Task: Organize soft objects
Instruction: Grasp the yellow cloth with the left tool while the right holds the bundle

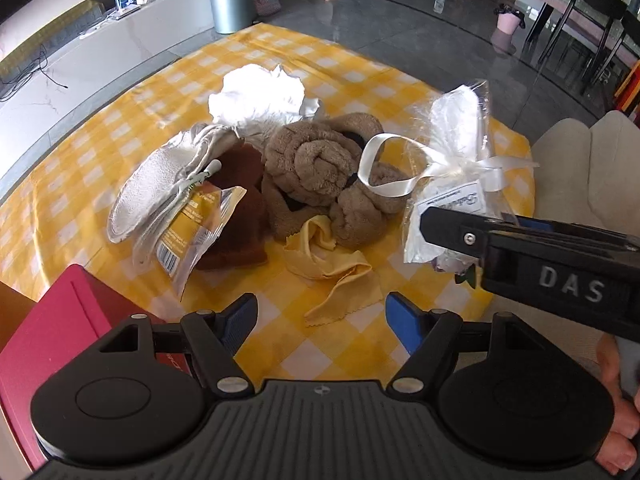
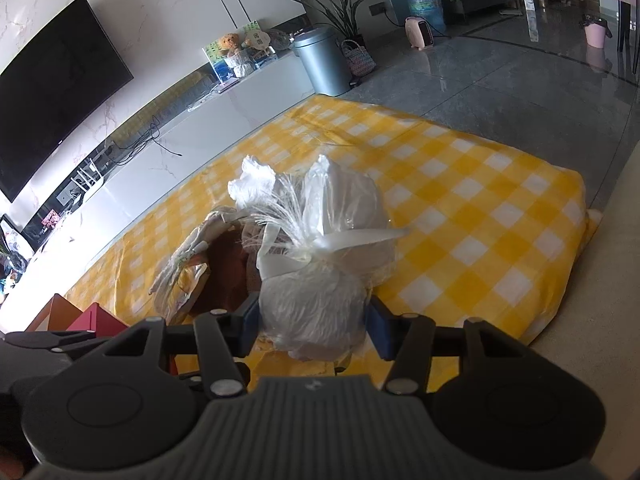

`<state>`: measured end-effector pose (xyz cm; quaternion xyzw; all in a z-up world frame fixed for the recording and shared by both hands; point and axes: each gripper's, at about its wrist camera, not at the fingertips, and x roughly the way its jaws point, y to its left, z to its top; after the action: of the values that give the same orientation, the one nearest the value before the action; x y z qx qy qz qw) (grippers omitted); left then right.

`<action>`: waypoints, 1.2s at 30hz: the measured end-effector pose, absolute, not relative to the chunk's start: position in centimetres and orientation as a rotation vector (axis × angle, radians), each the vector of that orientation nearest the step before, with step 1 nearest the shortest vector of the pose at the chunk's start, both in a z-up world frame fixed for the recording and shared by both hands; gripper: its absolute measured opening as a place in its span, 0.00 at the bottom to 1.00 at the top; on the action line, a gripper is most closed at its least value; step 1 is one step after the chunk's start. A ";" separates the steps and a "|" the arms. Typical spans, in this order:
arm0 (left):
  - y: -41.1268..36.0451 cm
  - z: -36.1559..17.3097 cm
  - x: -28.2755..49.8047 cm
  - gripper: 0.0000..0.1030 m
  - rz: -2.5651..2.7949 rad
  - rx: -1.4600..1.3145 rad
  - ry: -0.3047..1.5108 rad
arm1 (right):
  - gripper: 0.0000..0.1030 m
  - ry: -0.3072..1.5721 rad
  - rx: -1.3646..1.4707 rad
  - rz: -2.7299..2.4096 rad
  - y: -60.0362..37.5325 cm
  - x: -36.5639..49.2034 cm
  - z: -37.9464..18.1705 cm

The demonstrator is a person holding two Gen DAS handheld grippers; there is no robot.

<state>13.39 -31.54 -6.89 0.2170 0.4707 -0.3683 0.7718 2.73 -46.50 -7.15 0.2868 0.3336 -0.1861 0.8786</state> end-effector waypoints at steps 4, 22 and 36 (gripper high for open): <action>-32.6 -7.9 14.8 0.83 -0.791 0.469 1.086 | 0.53 0.696 0.619 -0.389 -46.7 2.4 -7.4; -34.5 -13.2 19.6 0.79 -0.726 0.235 1.344 | 0.54 0.728 0.599 -0.463 -47.2 2.3 -8.1; -32.4 -11.6 18.6 0.07 -0.813 0.244 1.312 | 0.55 0.728 0.607 -0.436 -47.2 2.6 -8.3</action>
<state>18.63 -32.41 -11.57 0.1102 0.5914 -0.3665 0.7098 2.55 -47.19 -8.34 0.2901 0.3479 -0.2083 0.8669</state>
